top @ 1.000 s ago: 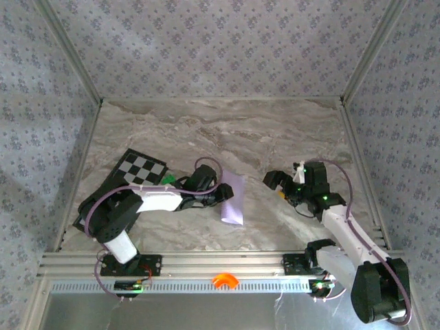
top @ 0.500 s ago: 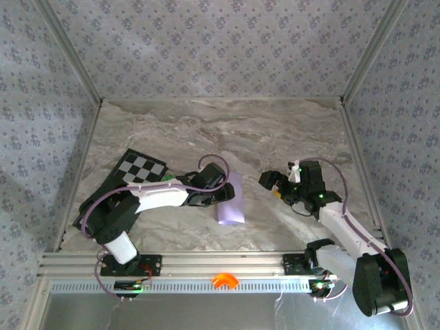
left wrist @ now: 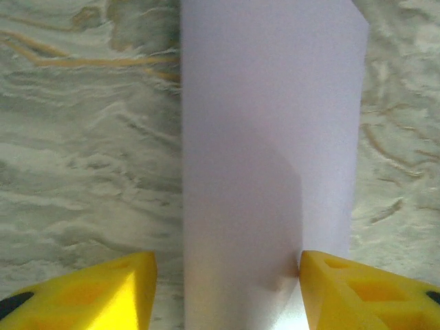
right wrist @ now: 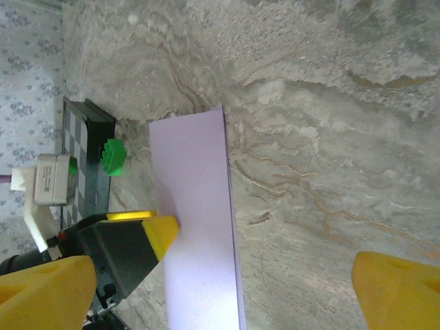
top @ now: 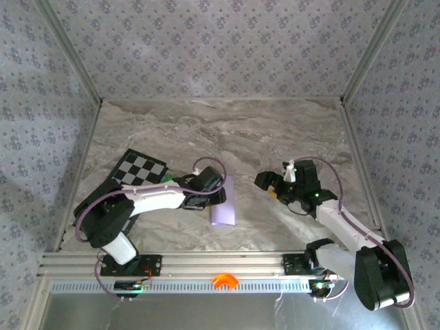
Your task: Fold a paper plane with a square sheet of paper (pick it up from the middle)
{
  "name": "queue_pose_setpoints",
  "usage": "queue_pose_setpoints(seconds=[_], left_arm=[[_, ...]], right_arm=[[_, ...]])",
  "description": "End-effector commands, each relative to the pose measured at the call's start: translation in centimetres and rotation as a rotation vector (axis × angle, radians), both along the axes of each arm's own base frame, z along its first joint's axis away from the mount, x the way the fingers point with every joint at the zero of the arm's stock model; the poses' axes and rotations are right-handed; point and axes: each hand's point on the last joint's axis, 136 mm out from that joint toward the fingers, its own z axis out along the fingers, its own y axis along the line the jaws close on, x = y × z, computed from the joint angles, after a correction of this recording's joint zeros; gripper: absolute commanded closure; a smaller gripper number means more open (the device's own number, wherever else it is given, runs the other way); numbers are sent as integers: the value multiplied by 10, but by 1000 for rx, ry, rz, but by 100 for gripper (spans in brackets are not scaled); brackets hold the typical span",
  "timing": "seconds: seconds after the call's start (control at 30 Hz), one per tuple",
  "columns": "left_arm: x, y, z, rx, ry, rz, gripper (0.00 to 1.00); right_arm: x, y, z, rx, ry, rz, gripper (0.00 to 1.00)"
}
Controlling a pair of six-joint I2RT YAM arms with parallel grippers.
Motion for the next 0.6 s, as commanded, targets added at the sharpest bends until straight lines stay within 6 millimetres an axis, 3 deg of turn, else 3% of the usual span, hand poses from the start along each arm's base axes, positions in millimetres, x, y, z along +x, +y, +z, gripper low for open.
queue_pose_setpoints(seconds=[0.0, 0.3, 0.47, 0.57], left_arm=[[1, 9, -3, 20, -7, 16, 43], [2, 9, -15, 12, 21, 55, 41], [3, 9, -20, 10, 27, 80, 39], [4, 9, -23, 19, 34, 92, 39]], right_arm=[[-4, 13, -1, 28, -5, 49, 10], [-9, 39, -14, 7, 16, 133, 37], [-10, 43, -22, -17, 28, 139, 46], [-11, 44, -24, -15, 35, 148, 60]])
